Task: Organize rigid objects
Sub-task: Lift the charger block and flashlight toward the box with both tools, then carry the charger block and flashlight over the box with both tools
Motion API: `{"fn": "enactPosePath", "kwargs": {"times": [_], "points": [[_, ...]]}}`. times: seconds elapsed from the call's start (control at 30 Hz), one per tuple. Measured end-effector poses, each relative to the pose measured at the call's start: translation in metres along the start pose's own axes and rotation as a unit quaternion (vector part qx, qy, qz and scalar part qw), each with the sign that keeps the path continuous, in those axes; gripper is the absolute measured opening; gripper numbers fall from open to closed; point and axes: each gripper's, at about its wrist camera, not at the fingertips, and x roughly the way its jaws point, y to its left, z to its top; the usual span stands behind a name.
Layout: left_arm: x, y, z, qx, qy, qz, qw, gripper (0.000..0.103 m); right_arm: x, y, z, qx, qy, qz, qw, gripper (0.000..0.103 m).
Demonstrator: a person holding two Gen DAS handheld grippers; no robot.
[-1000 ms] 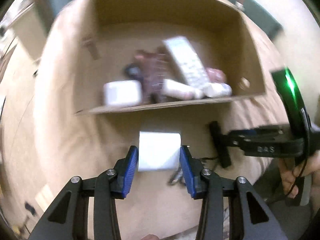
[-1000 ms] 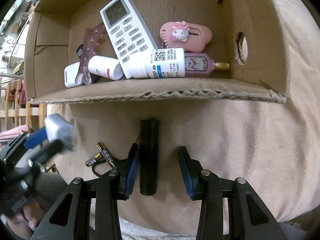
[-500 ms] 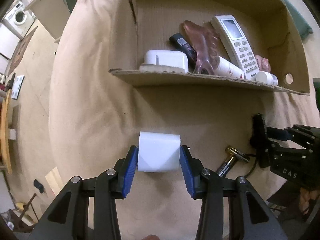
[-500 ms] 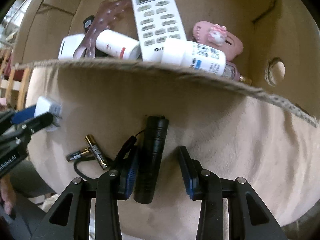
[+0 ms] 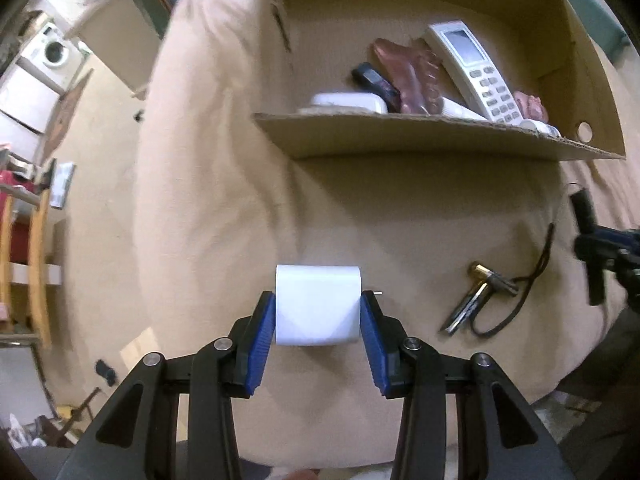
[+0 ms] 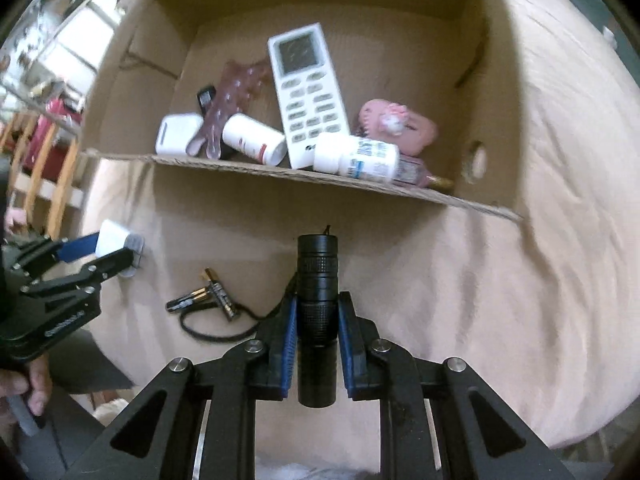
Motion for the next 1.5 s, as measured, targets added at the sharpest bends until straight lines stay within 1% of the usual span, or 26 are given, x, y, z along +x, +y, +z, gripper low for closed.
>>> {"fn": "enactPosePath", "kwargs": {"times": [0.1, 0.3, 0.37, 0.47, 0.57, 0.73, 0.9, 0.97, 1.07, 1.17, 1.37, 1.5], "points": [[-0.012, 0.009, -0.001, -0.018, -0.008, -0.004, 0.9998, 0.038, -0.019, -0.001, -0.006, 0.003, -0.018, 0.013, 1.0, 0.02], [-0.035, 0.025, 0.009, -0.068, -0.03, -0.021, 0.997, 0.038, -0.076, -0.001, -0.012, -0.008, -0.08, 0.04, 0.996, 0.02], [-0.052, 0.032, 0.008, -0.077, -0.042, -0.026, 0.9958, 0.038, -0.096, -0.005, -0.018, -0.011, -0.102, 0.047, 0.994, 0.02], [-0.074, 0.041, 0.008, -0.088, -0.061, -0.035, 0.9937, 0.038, -0.129, 0.0, -0.012, -0.014, -0.141, 0.063, 0.988, 0.02], [-0.095, 0.047, 0.01, -0.095, -0.076, -0.038, 0.9918, 0.038, -0.153, 0.002, -0.006, -0.018, -0.172, 0.075, 0.982, 0.02], [-0.127, 0.055, 0.023, -0.1, -0.104, -0.042, 0.9886, 0.038, -0.182, 0.011, 0.01, -0.026, -0.209, 0.084, 0.974, 0.02], [-0.151, 0.055, 0.04, -0.1, -0.136, -0.038, 0.9849, 0.038, -0.2, 0.007, 0.028, -0.012, -0.237, 0.1, 0.966, 0.02], [-0.154, 0.051, 0.049, -0.094, -0.143, -0.036, 0.9847, 0.038, -0.201, 0.008, 0.038, -0.006, -0.243, 0.106, 0.964, 0.02], [-0.153, 0.044, 0.064, -0.086, -0.143, -0.04, 0.9852, 0.038, -0.196, 0.009, 0.05, -0.002, -0.242, 0.106, 0.964, 0.02], [-0.146, 0.034, 0.078, -0.074, -0.142, -0.041, 0.9862, 0.038, -0.186, 0.008, 0.064, -0.001, -0.238, 0.098, 0.966, 0.02], [-0.112, 0.013, 0.101, -0.043, -0.127, -0.034, 0.9904, 0.038, -0.15, -0.008, 0.083, 0.025, -0.211, 0.094, 0.973, 0.02], [-0.087, 0.004, 0.115, -0.041, -0.112, -0.033, 0.9923, 0.038, -0.121, -0.019, 0.094, 0.039, -0.193, 0.094, 0.976, 0.02]]}}
